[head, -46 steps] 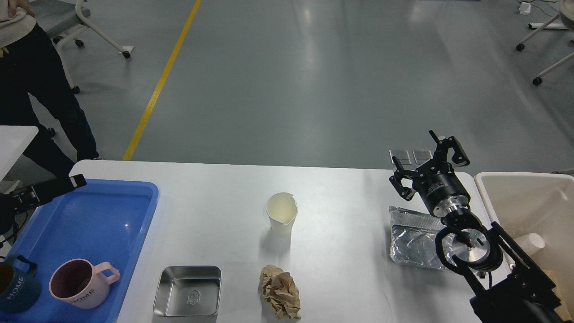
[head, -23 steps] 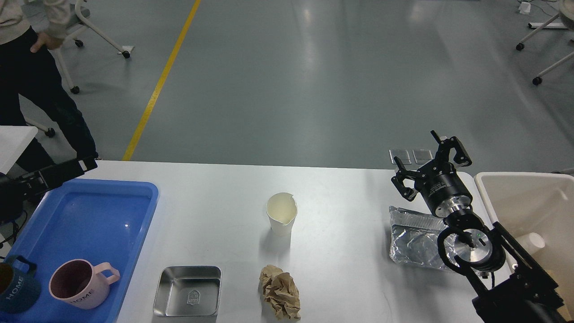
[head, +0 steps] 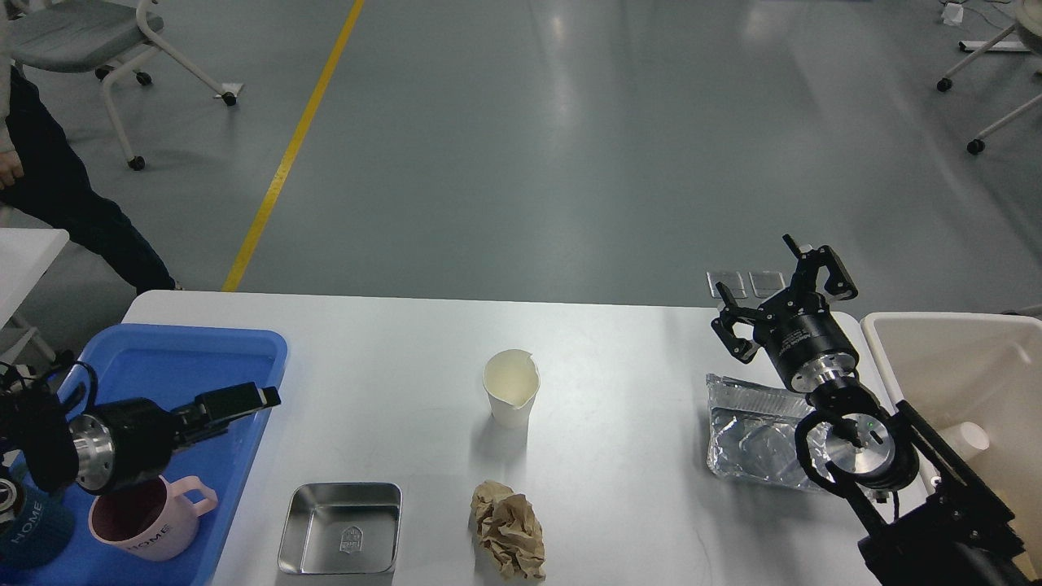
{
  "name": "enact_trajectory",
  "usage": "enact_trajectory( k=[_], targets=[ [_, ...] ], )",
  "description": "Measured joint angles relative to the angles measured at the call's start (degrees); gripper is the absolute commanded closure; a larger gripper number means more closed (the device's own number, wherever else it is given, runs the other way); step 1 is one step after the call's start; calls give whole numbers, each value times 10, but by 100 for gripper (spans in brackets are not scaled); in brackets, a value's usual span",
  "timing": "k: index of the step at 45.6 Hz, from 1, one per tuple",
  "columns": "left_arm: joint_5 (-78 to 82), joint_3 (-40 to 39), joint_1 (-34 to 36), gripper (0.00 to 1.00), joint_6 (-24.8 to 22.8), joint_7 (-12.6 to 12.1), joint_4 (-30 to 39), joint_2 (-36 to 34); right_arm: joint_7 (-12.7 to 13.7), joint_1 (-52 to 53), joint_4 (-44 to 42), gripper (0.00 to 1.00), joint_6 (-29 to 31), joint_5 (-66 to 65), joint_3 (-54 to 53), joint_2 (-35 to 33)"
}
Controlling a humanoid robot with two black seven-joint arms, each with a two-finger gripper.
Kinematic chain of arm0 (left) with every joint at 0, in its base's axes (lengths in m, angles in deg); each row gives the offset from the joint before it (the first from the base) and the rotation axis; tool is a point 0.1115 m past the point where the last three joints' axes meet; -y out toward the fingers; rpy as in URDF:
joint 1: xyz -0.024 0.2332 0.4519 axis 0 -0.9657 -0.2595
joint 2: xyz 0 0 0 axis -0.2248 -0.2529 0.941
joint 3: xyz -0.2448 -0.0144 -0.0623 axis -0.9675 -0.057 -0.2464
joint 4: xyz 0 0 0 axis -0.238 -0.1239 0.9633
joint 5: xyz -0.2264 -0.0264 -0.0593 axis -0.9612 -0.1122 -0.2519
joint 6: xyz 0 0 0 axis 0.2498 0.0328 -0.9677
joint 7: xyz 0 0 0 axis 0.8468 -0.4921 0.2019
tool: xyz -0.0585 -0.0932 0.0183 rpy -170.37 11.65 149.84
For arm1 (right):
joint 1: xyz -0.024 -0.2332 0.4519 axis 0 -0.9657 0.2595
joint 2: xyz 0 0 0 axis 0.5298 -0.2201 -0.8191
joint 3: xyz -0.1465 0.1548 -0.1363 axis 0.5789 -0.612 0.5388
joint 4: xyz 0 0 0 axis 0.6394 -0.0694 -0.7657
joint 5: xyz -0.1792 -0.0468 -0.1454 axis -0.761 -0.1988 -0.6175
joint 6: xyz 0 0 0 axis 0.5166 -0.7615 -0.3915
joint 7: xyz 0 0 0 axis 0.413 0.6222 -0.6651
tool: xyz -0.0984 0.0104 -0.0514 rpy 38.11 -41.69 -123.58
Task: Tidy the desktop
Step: 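Reach the left gripper to the small steel tray and grasp it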
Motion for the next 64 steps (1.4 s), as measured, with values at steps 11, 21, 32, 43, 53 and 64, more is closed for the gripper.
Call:
enact_trajectory(
  k=[11, 21, 32, 43, 53, 64],
  targets=[
    [11, 102, 57, 4, 0, -37, -2, 47, 0, 1, -1, 0, 0, 0, 1, 3],
    [12, 190, 121, 5, 0, -55, -2, 51, 0, 2, -1, 0, 0, 0, 1, 2],
    [12, 235, 142, 7, 1, -61, -7, 48, 0, 3, -1, 0, 0, 0, 1, 2],
    [13, 258, 143, 13, 6, -67, -28, 72, 0, 4, -1, 0, 1, 0, 1, 3],
    [15, 278, 140, 25, 19, -71, -47, 105, -1, 4, -1, 0, 1, 0, 1, 4],
    [27, 311, 142, 38, 37, -71, -65, 120, -2, 4, -1, 0, 1, 0, 1, 3]
  ],
)
